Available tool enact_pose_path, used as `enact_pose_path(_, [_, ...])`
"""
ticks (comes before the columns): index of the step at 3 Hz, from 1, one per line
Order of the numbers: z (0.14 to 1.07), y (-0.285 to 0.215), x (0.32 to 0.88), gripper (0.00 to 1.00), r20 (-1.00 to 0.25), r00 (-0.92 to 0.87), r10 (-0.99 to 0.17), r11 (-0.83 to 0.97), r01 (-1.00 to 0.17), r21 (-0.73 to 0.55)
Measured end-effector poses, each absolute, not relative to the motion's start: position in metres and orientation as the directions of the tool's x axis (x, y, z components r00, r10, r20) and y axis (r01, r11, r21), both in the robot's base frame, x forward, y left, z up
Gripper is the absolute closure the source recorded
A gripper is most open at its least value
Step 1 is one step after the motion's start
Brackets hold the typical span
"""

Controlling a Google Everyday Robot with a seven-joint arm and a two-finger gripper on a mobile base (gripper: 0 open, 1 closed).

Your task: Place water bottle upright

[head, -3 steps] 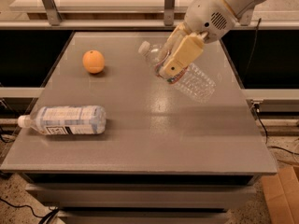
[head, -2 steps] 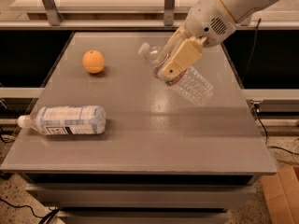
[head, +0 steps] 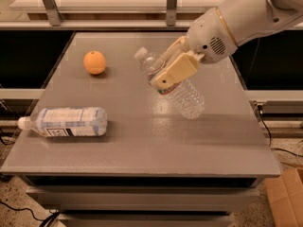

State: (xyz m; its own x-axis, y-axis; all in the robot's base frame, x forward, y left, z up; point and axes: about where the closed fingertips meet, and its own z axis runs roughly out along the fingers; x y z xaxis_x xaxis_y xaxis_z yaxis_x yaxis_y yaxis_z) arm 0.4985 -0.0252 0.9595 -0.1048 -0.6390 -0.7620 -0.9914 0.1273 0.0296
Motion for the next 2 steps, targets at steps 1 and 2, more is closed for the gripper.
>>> enact_pose_path(1, [0.9525, -0.0157, 0.4965, 1.00, -0.829, -0.108, -0.548, 0.161, -0.987, 0.022])
enact_pose_path(2, [0.9455, -0.0088, 0.4992, 1.00, -0.888, -0.102, -0.448, 0.197, -0.980, 0.013])
